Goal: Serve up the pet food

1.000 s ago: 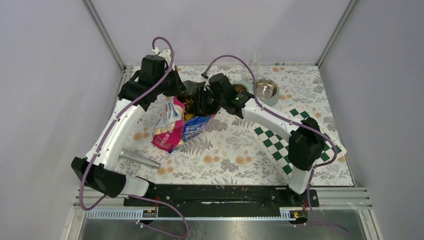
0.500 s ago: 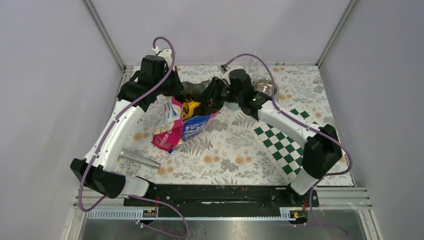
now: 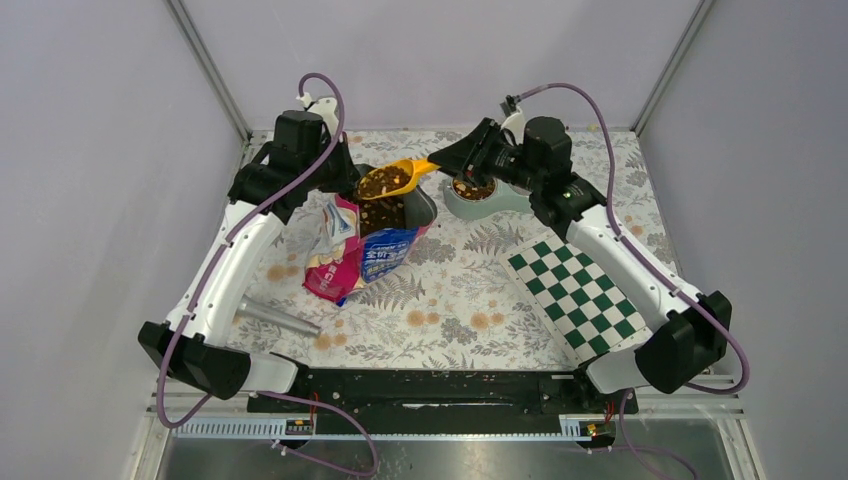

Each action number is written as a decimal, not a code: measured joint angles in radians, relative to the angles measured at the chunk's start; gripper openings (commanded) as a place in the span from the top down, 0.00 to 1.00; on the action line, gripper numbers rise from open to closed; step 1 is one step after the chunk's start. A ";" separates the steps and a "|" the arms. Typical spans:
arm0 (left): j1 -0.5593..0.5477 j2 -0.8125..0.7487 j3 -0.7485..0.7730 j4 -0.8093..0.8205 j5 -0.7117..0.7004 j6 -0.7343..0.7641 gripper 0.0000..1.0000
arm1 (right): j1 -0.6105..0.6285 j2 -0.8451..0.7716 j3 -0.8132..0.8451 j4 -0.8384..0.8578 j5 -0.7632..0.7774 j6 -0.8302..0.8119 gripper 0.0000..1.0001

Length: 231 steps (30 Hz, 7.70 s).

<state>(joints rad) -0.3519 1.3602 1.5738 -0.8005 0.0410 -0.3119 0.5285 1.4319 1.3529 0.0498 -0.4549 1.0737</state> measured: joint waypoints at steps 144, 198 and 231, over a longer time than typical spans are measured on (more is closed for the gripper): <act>0.156 -0.087 -0.098 0.032 0.128 -0.116 1.00 | -0.198 -0.364 -0.214 0.168 0.036 -0.355 0.99; -0.018 -0.084 -0.136 0.091 0.105 -0.159 1.00 | 0.253 0.287 -0.072 0.034 0.093 -0.433 1.00; 0.026 -0.097 -0.103 0.045 -0.006 -0.045 1.00 | 0.103 -0.122 -0.188 0.050 0.099 -0.182 1.00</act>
<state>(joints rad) -0.3256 1.2636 1.4712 -0.7551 0.0349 -0.3569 0.6315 1.3102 1.1648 0.0998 -0.3561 0.8913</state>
